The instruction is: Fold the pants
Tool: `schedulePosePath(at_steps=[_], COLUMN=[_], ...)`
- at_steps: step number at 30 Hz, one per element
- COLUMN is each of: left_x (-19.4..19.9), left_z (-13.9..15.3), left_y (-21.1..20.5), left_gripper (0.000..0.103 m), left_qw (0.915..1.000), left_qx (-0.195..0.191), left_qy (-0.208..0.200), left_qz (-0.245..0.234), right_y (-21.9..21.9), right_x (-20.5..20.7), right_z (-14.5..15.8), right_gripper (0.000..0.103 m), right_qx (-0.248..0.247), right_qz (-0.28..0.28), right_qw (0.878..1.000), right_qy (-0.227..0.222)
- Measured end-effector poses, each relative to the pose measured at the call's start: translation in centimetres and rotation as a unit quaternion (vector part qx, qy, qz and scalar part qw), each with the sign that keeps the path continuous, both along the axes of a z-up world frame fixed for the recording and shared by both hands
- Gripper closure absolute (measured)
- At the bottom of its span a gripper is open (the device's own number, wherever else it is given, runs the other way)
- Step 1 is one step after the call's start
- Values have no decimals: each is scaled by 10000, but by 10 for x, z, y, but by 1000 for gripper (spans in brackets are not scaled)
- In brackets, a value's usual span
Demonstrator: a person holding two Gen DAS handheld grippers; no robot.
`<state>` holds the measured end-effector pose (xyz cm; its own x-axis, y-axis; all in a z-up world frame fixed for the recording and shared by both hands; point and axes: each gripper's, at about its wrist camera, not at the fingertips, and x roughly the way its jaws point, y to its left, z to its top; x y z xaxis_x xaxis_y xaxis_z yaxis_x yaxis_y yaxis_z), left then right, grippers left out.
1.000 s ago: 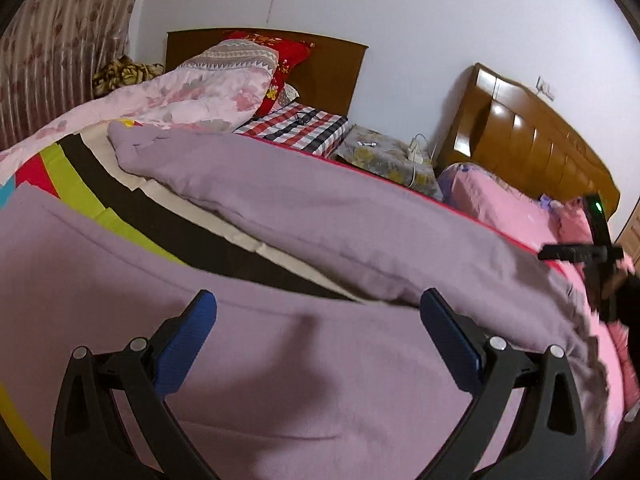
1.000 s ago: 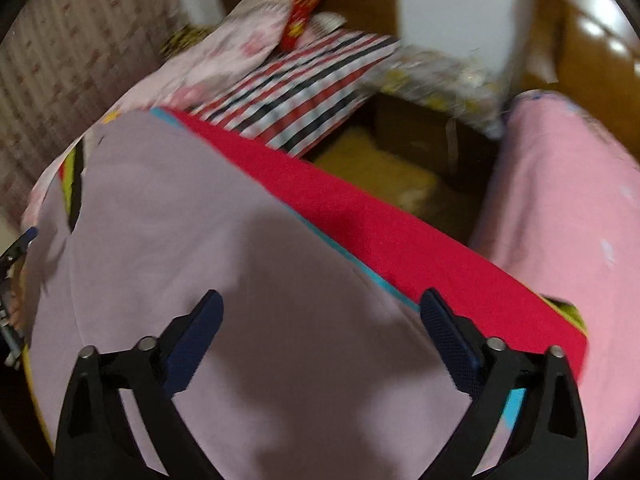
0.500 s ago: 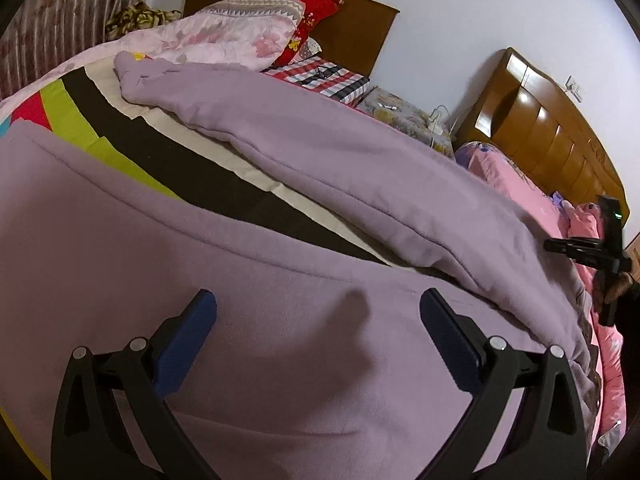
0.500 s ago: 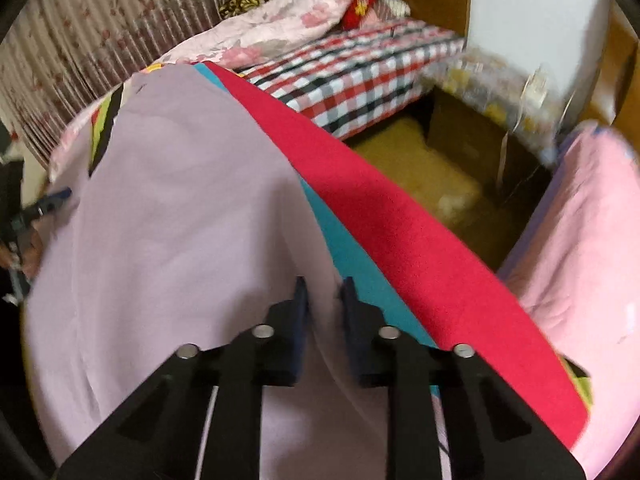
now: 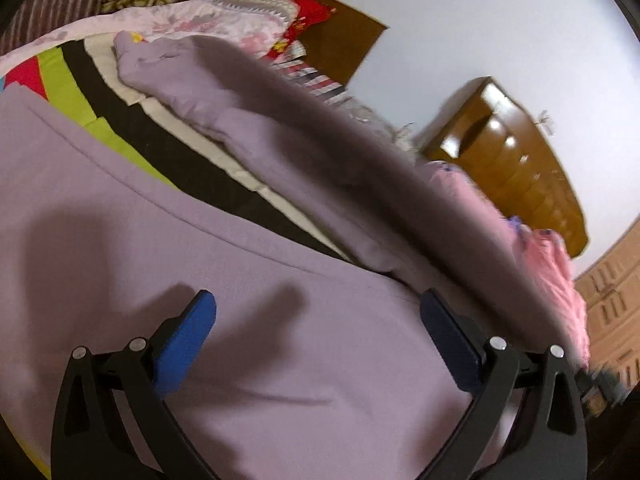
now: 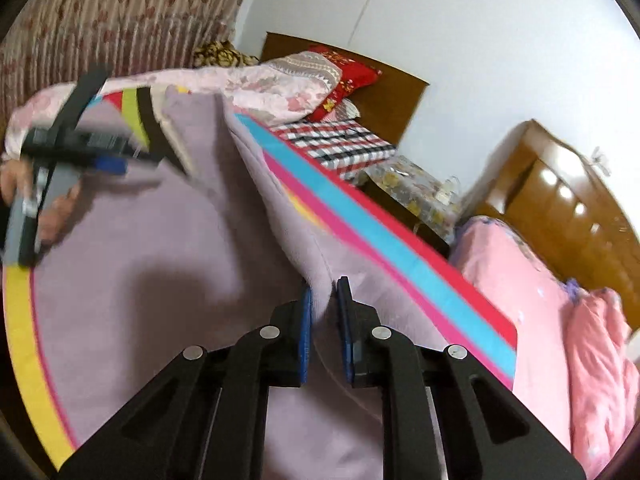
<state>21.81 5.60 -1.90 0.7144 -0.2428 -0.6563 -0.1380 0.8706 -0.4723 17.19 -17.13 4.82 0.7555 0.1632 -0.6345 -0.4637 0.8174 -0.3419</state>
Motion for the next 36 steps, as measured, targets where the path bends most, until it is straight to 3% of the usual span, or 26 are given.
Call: schedulePosePath(at_steps=[3,6,10,13,15,19,21,22,24,25,26,27,29,31,33,36], left_x=[-11,-7,11,14,19,34,35,35,28,27,27,27,25,23,23,25], left_z=[12,16,2,-8,-12,-13,-11,-10,-10,-11,-11,-14,-21,-29,-30,-30], left_y=[-8,-20,-41,-46,-49,-58,-60,-59,-56,-54,-55,-54,-52,-50,-44,-41], left_gripper=[2,2,2,6,31,52,82,84,90,92,94,94,94,94,94,94], left_qw=[9993,9969,9889,9868,9837,9798,9827,9842,9845,9856,9860,9862,9873,9879,9871,9860], left_qx=[-24,-73,-355,-658,-821,-887,-722,-657,-701,-623,-578,-570,-553,-552,-660,-712], left_qy=[-118,11,420,452,434,326,195,110,20,-26,-31,-11,21,40,58,2], left_qz=[-359,-783,-1382,-1410,-1539,-1762,-1694,-1643,-1606,-1574,-1566,-1554,-1487,-1449,-1459,-1506], right_y=[16,27,30,29,33,38,38,41,44,43,42,43,38,26,2,-52], right_x=[-38,-48,-42,-44,-48,-51,-50,-53,-54,-54,-58,-66,-79,-94,-108,-124], right_z=[-22,-43,-44,-41,-42,-46,-47,-48,-50,-50,-49,-47,-40,-35,-31,-34], right_gripper=[88,88,88,88,88,87,87,86,78,58,31,21,17,18,21,32], right_qx=[184,78,255,405,345,273,276,260,236,260,262,271,519,1008,1771,3001], right_qz=[-266,-611,-918,-1074,-1116,-1137,-1136,-1144,-1179,-1187,-1230,-1319,-1467,-1744,-2288,-3272], right_qw=[9994,9980,9954,9933,9931,9931,9931,9931,9927,9924,9919,9908,9878,9793,9567,8953], right_qy=[155,105,-37,-106,-145,-135,-73,-45,68,170,168,122,117,199,309,372])
